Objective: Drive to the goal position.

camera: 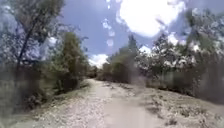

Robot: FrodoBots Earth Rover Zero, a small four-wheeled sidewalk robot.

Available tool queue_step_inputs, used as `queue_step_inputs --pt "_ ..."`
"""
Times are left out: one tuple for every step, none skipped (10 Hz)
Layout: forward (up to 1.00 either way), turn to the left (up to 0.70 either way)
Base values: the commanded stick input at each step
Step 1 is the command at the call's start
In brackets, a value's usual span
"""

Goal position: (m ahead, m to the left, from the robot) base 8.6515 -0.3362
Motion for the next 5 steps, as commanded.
queue_step_inputs --pt "0.45 0.00" --pt "0.45 0.00" --pt "0.45 0.00" --pt "0.45 0.00" --pt "0.45 0.00"
